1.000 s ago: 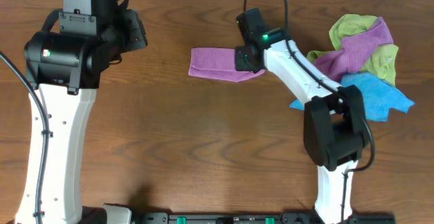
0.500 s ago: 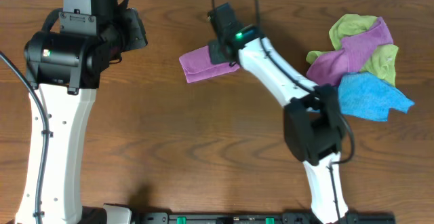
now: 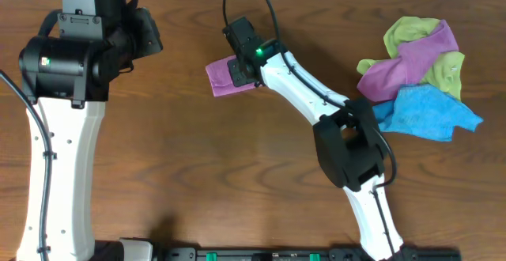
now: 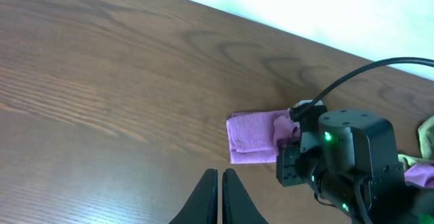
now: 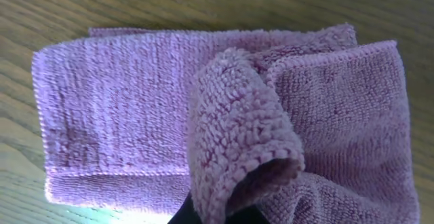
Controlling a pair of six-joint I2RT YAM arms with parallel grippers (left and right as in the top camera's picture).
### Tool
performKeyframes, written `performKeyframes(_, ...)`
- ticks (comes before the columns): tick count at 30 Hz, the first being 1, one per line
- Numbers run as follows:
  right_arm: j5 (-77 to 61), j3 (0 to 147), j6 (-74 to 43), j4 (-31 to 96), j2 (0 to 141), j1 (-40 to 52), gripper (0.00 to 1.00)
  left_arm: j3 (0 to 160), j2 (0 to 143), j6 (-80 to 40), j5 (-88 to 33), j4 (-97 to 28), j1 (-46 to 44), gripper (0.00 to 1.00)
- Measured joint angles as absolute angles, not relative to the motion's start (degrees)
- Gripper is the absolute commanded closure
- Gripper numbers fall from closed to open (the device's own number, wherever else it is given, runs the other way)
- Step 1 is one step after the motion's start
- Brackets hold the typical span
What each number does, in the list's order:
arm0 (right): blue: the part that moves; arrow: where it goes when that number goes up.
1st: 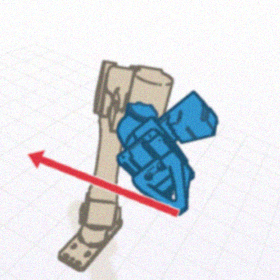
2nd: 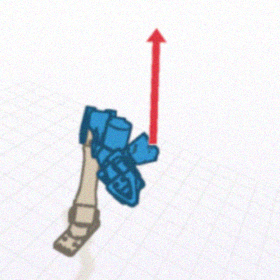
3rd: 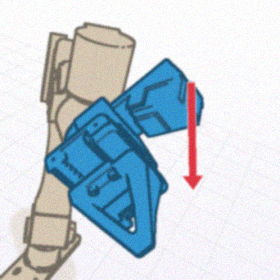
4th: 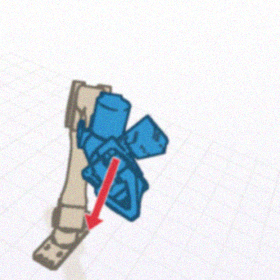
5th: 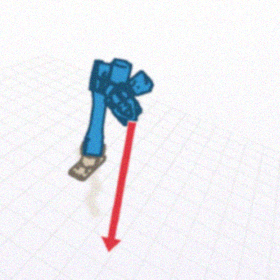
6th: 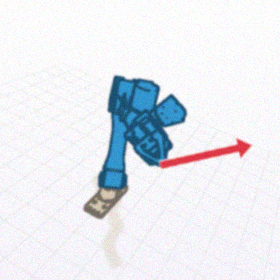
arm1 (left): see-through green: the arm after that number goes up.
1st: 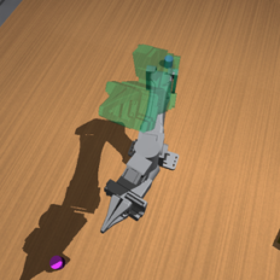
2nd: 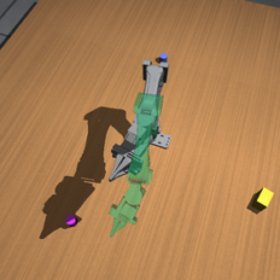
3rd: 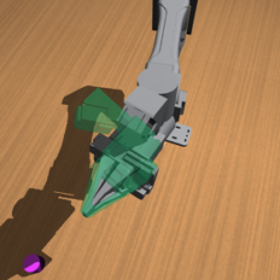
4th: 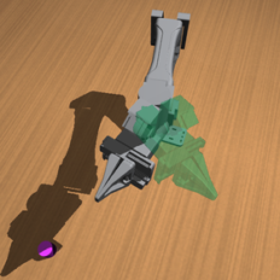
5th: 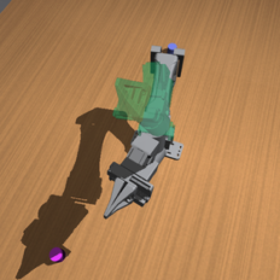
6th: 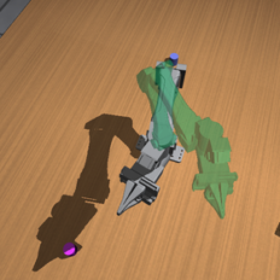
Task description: Fold the cloth
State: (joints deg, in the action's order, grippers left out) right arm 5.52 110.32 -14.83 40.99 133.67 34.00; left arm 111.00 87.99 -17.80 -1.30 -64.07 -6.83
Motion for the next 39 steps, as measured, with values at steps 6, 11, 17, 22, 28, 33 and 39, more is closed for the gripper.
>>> performKeyframes(6, 4.49, 112.12, -14.81, 41.01, 133.67, 34.46, 0.99, 111.0, 87.99, -17.8, -1.32, -64.05, -6.83, 0.94)
performKeyframes(11, 4.25, 115.35, -14.41, 40.88, 133.67, 35.33, 0.99, 111.0, 87.99, -17.8, -1.32, -63.99, -6.83, 0.94)
performKeyframes(17, 3.36, 115.46, -13.45, 41.3, 133.67, 36.16, 0.99, 111.0, 87.99, -17.8, -1.32, -63.0, -6.83, 0.94)
performKeyframes(22, 2.31, 115.46, -12.29, 42.19, 133.69, 37.04, 0.99, 111.0, 87.99, -17.8, -1.32, -62.98, -6.83, 0.94)
performKeyframes(28, 1.65, 115.46, -10.41, 43.31, 133.69, 38.02, 0.99, 111.0, 87.99, -17.8, -1.32, -62.94, -6.74, 0.94)
performKeyframes(33, 1.45, 115.46, -9.78, 43.46, 133.69, 38.13, 0.99, 111.0, 87.99, -17.8, -1.32, -62.92, -6.74, 0.94)
performKeyframes(39, 0.93, 115.46, -9.52, 43.44, 133.71, 38.22, 0.63, 111.0, 87.99, -17.8, -1.32, -62.83, -6.74, 0.94)
